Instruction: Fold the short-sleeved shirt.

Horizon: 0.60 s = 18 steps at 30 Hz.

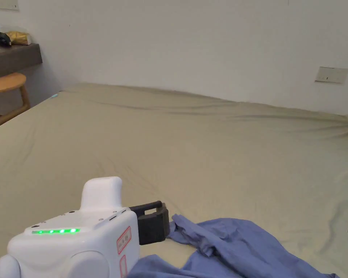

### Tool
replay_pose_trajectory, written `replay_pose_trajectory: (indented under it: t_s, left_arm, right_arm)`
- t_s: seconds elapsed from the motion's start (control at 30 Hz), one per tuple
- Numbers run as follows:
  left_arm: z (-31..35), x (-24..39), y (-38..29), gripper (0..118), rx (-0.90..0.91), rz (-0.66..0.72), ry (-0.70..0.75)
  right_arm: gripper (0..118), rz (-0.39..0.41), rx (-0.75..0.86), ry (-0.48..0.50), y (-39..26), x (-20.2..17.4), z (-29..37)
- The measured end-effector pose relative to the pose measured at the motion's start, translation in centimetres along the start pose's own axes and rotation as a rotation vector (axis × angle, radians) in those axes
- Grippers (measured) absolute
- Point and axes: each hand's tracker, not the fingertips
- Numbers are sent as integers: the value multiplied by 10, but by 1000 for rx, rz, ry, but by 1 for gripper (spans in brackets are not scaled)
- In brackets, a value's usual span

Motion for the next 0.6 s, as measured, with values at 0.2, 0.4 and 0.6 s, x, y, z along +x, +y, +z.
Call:
replay_pose_trajectory:
  t_s: [0.2, 0.4, 0.6]
  left_arm:
    - [-2, -14, -29, 19, -63, 26, 113]
    - [-10, -22, -36, 19, -95, 57, 81]
    - [-46, -45, -20, 106, -238, 19, 108]
  right_arm:
    - [2, -41, -12, 73, -2, -26, 2]
    - [2, -39, 1, 106, 2, -28, 9]
    - [2, -19, 4, 115, 1, -28, 5]
